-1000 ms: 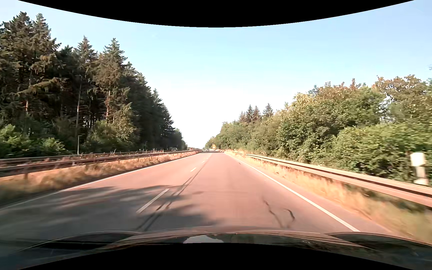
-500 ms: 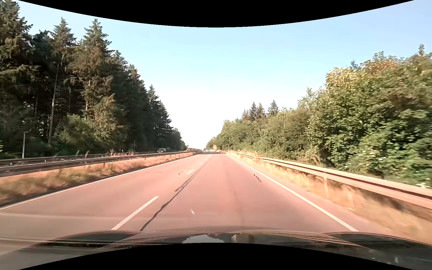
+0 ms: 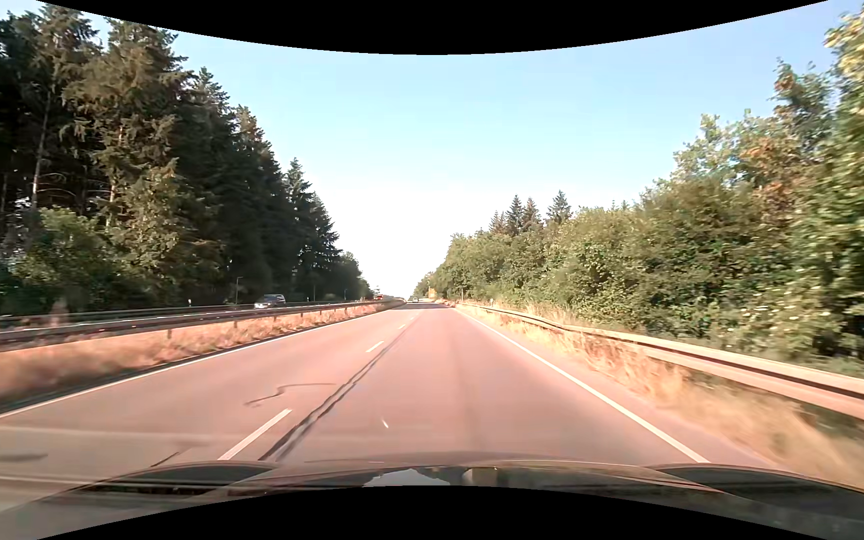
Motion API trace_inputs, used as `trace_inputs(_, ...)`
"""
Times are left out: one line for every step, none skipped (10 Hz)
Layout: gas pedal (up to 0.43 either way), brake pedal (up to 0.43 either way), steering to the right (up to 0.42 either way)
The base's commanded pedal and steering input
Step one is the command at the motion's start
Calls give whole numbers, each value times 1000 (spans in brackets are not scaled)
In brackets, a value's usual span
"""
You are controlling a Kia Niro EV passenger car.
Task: Follow the waypoints while adhering to traffic rules and regulations
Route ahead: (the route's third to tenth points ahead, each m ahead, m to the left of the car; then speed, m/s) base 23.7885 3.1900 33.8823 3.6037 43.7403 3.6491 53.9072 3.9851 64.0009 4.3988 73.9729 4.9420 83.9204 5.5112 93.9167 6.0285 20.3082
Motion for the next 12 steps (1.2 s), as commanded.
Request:
trace_inputs(189, 0, -3)
trace_inputs(189, 0, -3)
trace_inputs(189, 0, -3)
trace_inputs(189, 0, -3)
trace_inputs(189, 0, -3)
trace_inputs(189, 0, -3)
trace_inputs(189, 0, -3)
trace_inputs(189, 0, -3)
trace_inputs(189, 0, -3)
trace_inputs(189, 0, -3)
trace_inputs(189, 0, -3)
trace_inputs(189, 0, -3)
